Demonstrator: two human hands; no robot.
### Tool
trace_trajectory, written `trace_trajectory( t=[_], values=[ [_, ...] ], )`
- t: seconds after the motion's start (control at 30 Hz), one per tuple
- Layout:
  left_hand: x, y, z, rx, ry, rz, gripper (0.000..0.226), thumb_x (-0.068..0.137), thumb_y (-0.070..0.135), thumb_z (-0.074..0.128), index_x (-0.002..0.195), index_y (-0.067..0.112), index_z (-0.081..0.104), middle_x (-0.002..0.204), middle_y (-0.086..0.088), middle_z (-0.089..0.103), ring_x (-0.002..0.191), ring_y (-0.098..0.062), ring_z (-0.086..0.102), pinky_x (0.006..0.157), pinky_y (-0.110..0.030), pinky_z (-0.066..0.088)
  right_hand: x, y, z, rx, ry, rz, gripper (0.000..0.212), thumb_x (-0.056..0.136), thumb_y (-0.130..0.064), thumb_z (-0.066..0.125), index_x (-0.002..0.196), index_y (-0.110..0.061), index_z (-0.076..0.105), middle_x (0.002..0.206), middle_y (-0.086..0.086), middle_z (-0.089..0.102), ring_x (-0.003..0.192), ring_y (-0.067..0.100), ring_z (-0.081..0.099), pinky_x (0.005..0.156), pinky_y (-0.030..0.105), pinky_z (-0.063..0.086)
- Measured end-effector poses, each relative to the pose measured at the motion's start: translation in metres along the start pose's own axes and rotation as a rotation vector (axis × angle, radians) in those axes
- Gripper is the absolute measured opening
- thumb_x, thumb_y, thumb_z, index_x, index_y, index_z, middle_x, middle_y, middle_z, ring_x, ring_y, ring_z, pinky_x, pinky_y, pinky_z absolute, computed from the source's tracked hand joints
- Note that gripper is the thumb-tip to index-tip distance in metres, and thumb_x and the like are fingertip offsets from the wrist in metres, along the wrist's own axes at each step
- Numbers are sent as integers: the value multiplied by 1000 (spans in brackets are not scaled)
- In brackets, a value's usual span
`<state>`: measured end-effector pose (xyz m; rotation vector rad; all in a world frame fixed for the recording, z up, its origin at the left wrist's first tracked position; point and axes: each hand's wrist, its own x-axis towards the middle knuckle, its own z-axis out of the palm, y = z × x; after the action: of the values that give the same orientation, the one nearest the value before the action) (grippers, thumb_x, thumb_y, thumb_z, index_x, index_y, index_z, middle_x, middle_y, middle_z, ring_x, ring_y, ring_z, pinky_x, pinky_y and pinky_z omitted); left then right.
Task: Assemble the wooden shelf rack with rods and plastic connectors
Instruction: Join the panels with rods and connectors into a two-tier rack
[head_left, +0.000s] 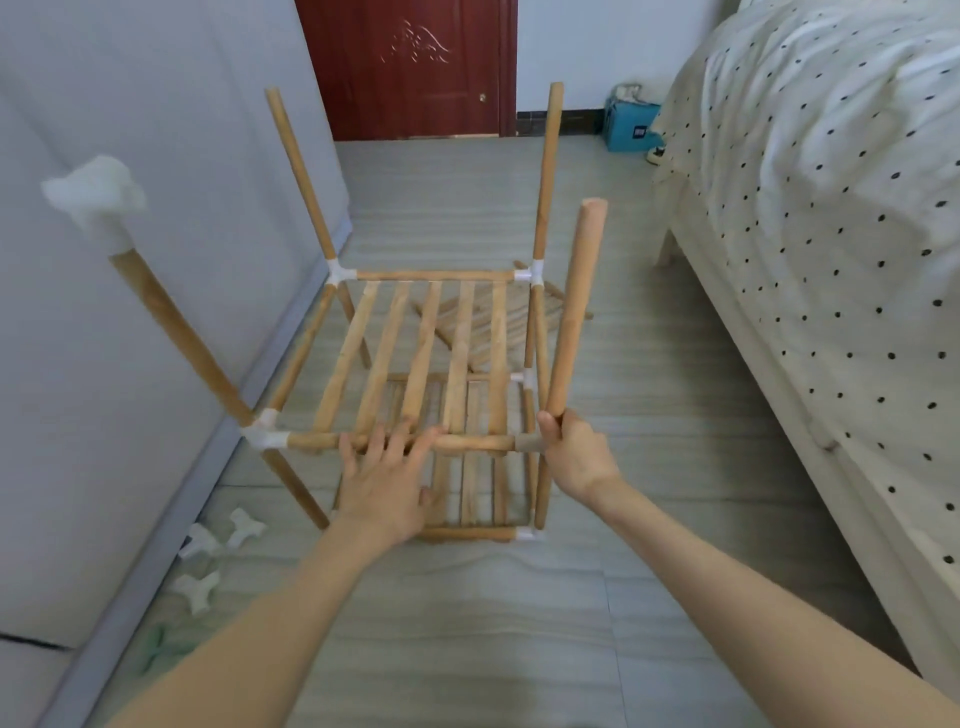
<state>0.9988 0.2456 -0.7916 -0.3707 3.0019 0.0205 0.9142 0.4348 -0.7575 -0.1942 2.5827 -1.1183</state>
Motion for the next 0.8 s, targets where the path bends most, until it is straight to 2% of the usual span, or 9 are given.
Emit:
trace_trajectory(
  t=[0.1, 0.2, 0.27, 0.37, 0.5, 0.57, 0.63, 0.7, 0.8],
  values=[
    [2, -18, -9, 34, -46, -144, 72, 93, 28, 44, 148, 26, -3, 157, -2, -4, 144, -28, -5, 113, -57, -4, 10, -14, 11, 206, -236, -12, 39, 102, -27, 34, 133, -6, 43, 126, 13, 52, 122, 30, 48, 97, 34, 41],
    [-11, -16, -17, 4, 90, -169, 53, 91, 20, 46, 140, 16, 28, 147, -10, 26, 139, -27, 21, 111, -48, 19, 17, -20, 14, 474, -513, 67, 48, 102, -25, 35, 148, -15, 24, 151, 2, 29, 138, 19, 31, 109, 36, 35],
    [-21, -3, -17, -9, 192, 18, 39, 84, 12, 54, 123, 12, 50, 122, -9, 50, 116, -29, 46, 93, -40, 37, 27, -14, 15, 360, -522, 36, 48, 102, -27, 33, 148, -15, 25, 153, 2, 28, 140, 19, 28, 111, 35, 31],
    [-25, 26, -8, -60, 168, 329, 31, 76, 6, 61, 107, 12, 61, 102, -7, 58, 94, -28, 58, 76, -34, 46, 43, 8, 11, 88, -427, -29, 47, 102, -31, 31, 145, -12, 31, 150, 6, 33, 137, 21, 31, 111, 31, 26],
    [16, 73, 22, -246, 126, 376, 40, 87, 9, 46, 127, 14, 47, 122, -2, 47, 111, -22, 46, 83, -29, 37, 73, 69, 1, -157, -319, -27, 47, 102, -32, 31, 142, -9, 35, 145, 11, 42, 133, 25, 37, 105, 28, 28],
    [53, 102, 47, -333, 133, 306, 45, 90, 13, 42, 135, 16, 39, 130, 0, 41, 116, -19, 41, 84, -25, 34, 96, 106, -2, -238, -288, -3, 49, 101, -33, 32, 144, -10, 32, 144, 13, 43, 132, 27, 39, 105, 30, 30],
    [94, 132, 77, -407, 77, 200, 48, 92, 16, 41, 139, 15, 33, 136, -3, 38, 120, -21, 40, 89, -29, 37, 124, 144, -5, -330, -241, 9, 50, 101, -34, 33, 146, -11, 28, 144, 13, 43, 132, 28, 39, 105, 32, 31],
    [129, 157, 110, -425, -31, 114, 52, 93, 15, 41, 143, 12, 27, 143, -9, 32, 130, -25, 32, 101, -35, 35, 154, 179, -5, -423, -203, 5, 51, 101, -33, 34, 147, -12, 25, 147, 13, 38, 134, 29, 35, 108, 35, 31],
    [171, 183, 158, -333, -166, 65, 58, 94, 18, 40, 147, 14, 16, 155, -12, 11, 142, -28, 11, 113, -39, 19, 193, 225, 0, -554, -215, 25, 56, 100, -38, 33, 149, -16, 16, 154, 9, 22, 141, 26, 20, 113, 41, 24]
  ],
)
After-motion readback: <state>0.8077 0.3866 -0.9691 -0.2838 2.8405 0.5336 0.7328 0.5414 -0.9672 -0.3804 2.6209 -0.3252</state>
